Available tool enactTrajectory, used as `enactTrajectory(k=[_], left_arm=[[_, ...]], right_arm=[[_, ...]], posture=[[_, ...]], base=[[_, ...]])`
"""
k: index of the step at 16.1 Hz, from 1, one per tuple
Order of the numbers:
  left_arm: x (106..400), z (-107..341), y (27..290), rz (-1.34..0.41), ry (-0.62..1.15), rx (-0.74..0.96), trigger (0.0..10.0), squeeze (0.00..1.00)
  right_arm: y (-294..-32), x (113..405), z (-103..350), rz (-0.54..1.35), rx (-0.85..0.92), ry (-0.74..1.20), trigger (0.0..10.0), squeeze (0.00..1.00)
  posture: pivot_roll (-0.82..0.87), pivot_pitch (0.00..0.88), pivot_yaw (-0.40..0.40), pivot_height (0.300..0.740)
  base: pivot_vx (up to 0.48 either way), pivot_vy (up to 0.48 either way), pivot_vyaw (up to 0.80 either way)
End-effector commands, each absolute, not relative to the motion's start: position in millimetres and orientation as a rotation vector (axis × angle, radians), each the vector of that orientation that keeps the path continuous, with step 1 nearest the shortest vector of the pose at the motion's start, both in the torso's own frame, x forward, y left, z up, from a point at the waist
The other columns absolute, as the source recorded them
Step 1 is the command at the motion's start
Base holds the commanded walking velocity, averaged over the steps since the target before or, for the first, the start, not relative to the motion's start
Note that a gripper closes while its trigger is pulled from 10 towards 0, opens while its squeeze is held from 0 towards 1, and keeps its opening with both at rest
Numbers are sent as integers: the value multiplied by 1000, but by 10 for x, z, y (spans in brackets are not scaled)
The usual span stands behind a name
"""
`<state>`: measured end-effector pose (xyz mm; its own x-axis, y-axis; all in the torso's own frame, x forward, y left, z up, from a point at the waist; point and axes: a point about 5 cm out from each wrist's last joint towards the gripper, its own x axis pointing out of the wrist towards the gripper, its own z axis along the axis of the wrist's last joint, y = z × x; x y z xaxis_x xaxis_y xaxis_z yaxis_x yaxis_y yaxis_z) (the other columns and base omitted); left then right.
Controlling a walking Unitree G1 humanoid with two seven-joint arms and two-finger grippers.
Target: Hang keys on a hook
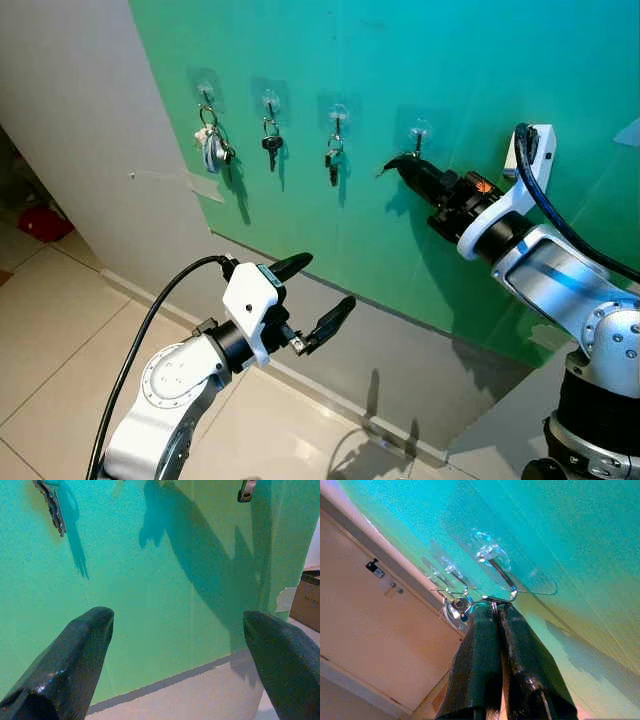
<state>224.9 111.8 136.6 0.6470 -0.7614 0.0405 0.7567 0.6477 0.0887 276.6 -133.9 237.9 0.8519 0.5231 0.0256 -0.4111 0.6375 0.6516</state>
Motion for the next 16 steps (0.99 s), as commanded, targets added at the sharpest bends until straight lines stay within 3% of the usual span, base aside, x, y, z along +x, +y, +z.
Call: enactTrajectory(k=[1,16], left_arm=[[2239,1395,1114,-876,-80,72,10000,0],[2248,1409,1106,-897,-79,75,10000,0]], right_arm=[[-1376,2806,2420,501,710,144,10000,0],[-1433,2625,2441,562,684,114,10000,0]], posture=[[-71,0,37,740],[-81,0,54,740]], base=[[0,0,0],[0,0,0]])
